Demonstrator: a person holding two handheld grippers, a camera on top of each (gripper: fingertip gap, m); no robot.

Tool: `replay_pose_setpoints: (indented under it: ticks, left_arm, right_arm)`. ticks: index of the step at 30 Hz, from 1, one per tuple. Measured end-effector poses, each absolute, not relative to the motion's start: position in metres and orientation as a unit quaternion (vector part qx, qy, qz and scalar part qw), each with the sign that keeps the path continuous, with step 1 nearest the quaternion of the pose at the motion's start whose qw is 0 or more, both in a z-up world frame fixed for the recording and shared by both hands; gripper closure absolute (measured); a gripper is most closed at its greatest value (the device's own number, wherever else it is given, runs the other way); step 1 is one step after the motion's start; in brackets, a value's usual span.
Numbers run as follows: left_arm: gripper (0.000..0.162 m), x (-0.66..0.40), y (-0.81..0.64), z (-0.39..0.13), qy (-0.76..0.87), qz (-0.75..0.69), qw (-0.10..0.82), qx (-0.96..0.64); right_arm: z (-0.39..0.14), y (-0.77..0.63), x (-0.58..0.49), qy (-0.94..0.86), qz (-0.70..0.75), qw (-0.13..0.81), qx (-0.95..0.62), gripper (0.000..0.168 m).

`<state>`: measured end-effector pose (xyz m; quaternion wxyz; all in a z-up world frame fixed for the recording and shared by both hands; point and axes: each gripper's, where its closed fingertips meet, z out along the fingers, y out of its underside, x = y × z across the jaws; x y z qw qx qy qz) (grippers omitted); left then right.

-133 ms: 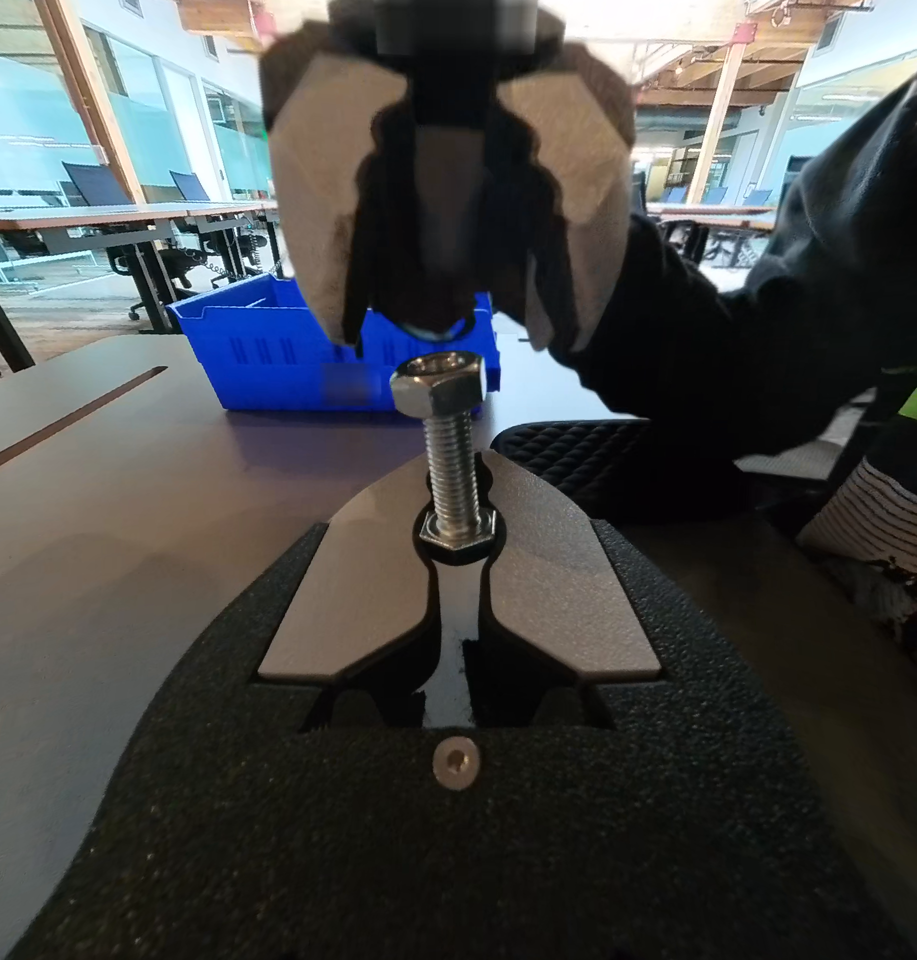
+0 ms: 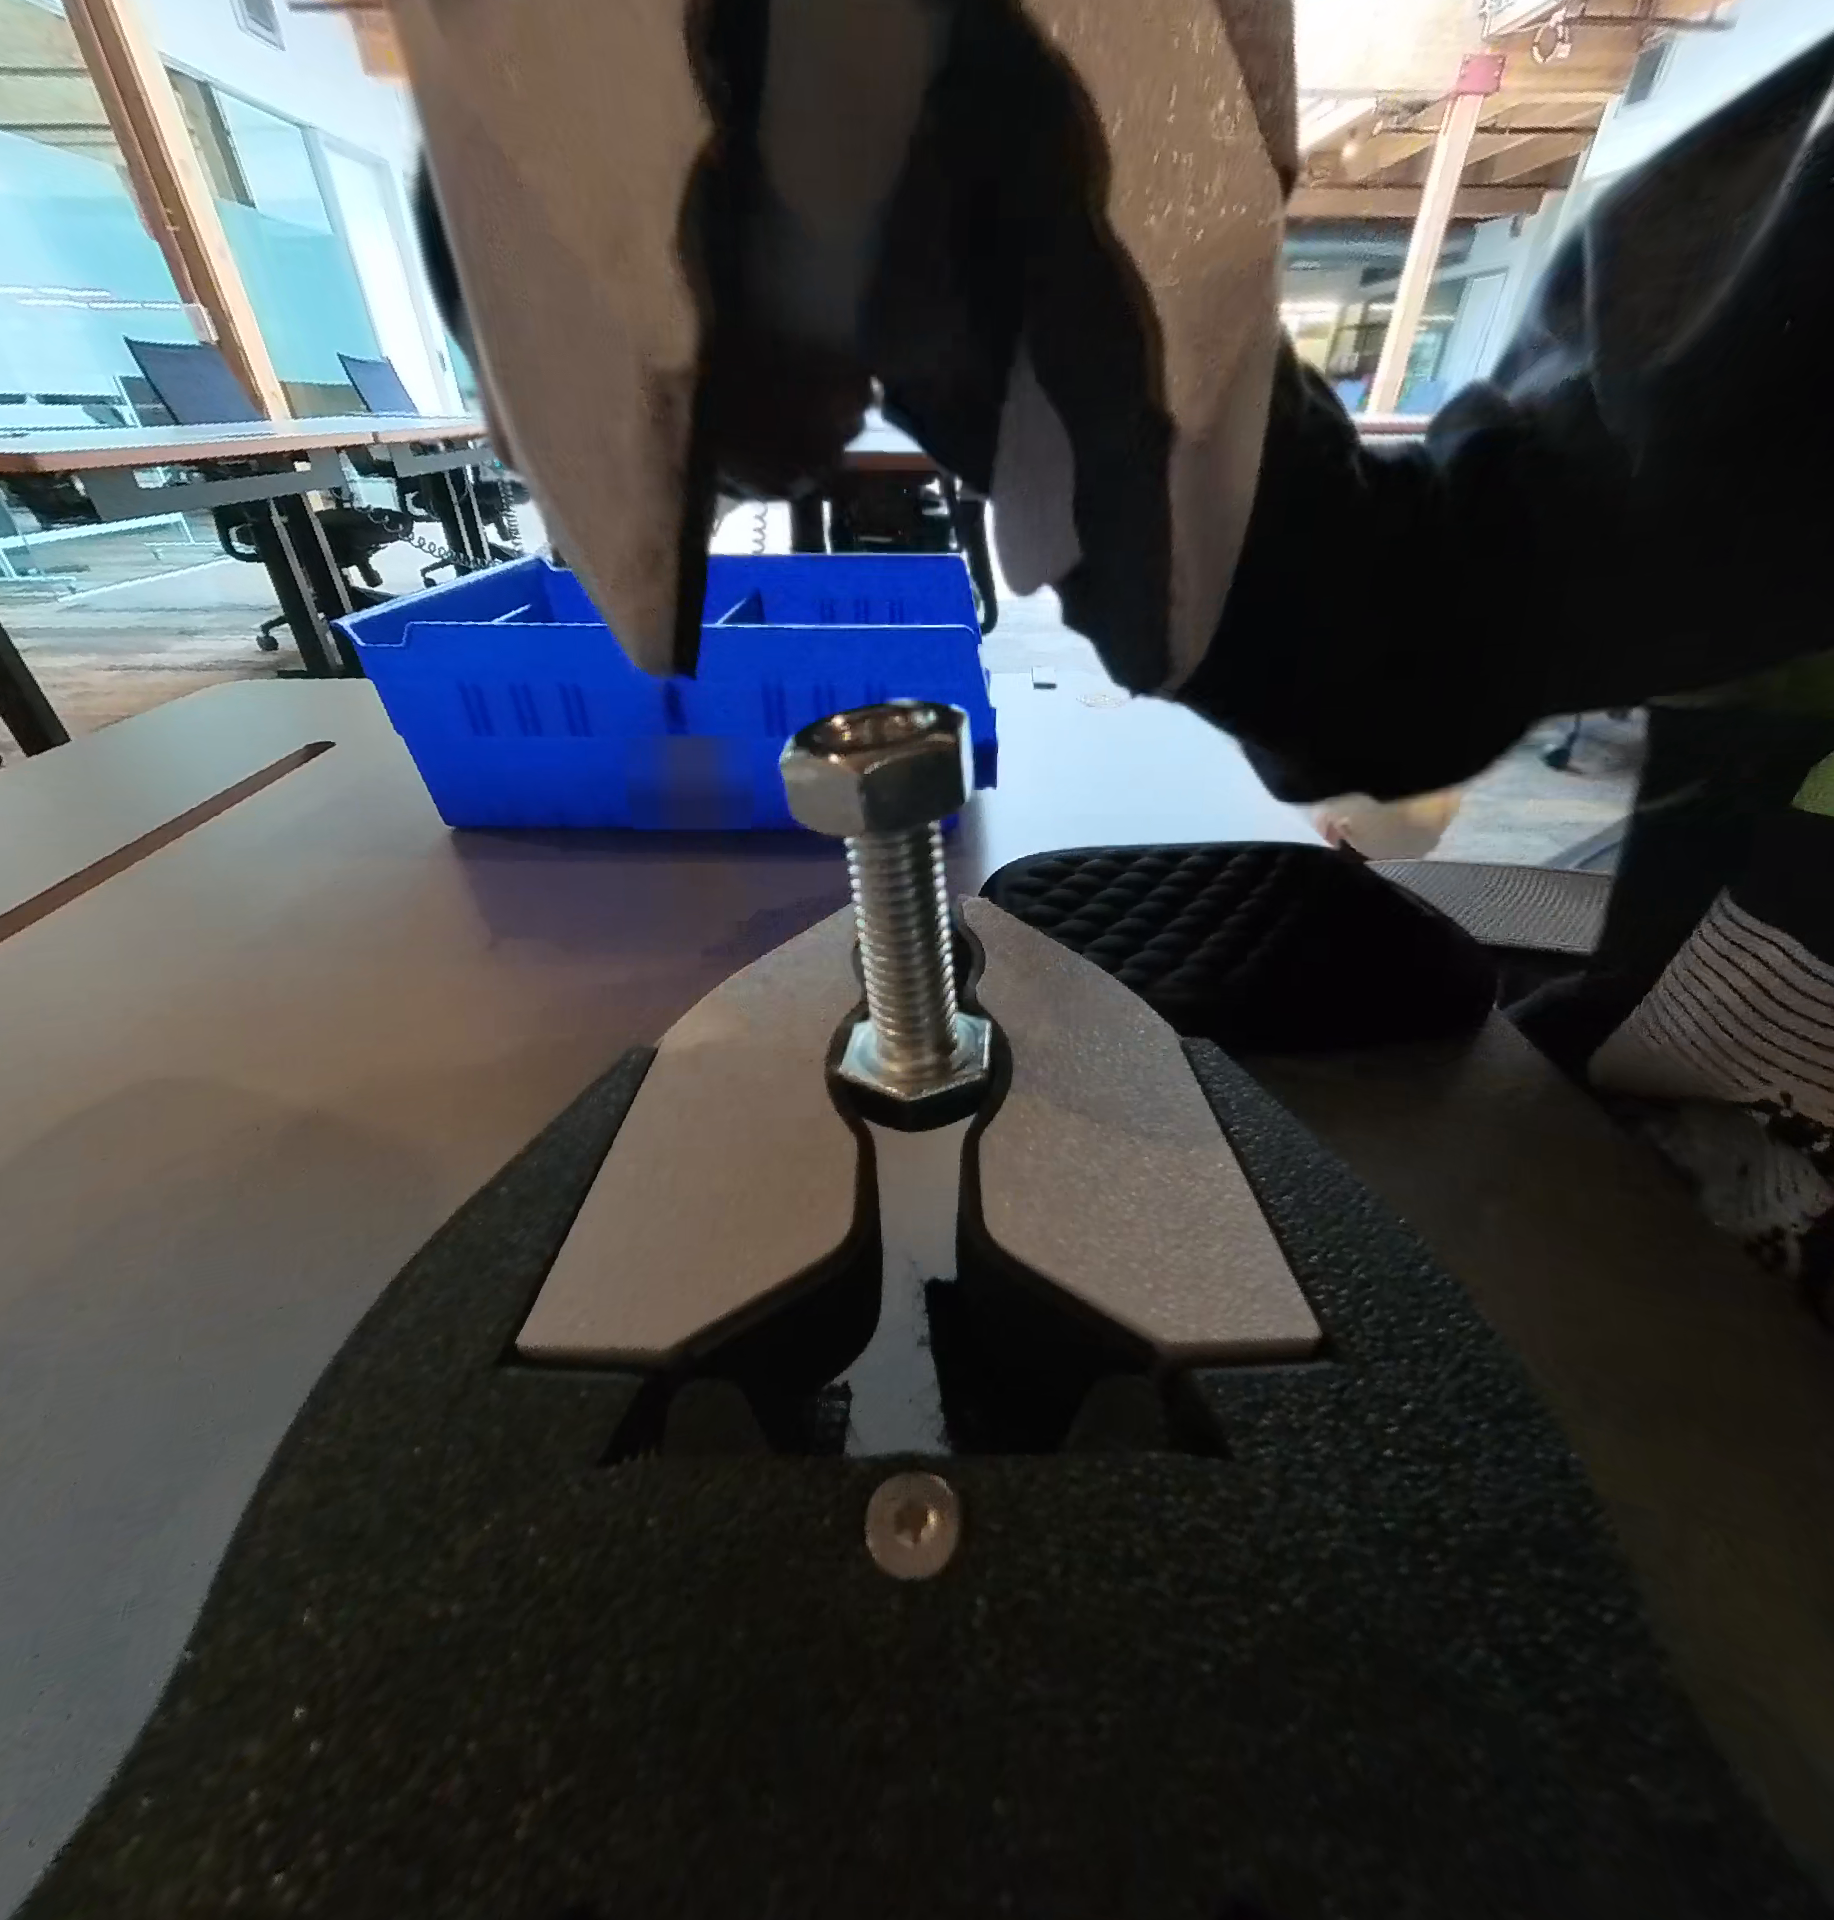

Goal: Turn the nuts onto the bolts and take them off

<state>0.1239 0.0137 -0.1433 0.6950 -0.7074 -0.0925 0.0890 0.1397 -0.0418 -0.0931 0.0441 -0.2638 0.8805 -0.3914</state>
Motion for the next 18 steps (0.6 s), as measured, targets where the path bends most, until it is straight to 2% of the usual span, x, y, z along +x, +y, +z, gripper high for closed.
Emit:
replay_pose_setpoints:
  ticks: [8, 18]
  left_arm:
    - [0.152, 0.126, 0.013, -0.141, -0.087, 0.089, 0.7, -0.703]
    - [0.152, 0.127, 0.013, -0.14, -0.085, 0.088, 0.701, -0.702]
  right_arm:
    - [-0.098, -0.044, 0.139, 0.866, -0.173, 0.017, -0.469, 0.126]
    - [-0.105, -0.046, 0.141, 0.842, -0.119, 0.037, -0.524, 0.135]
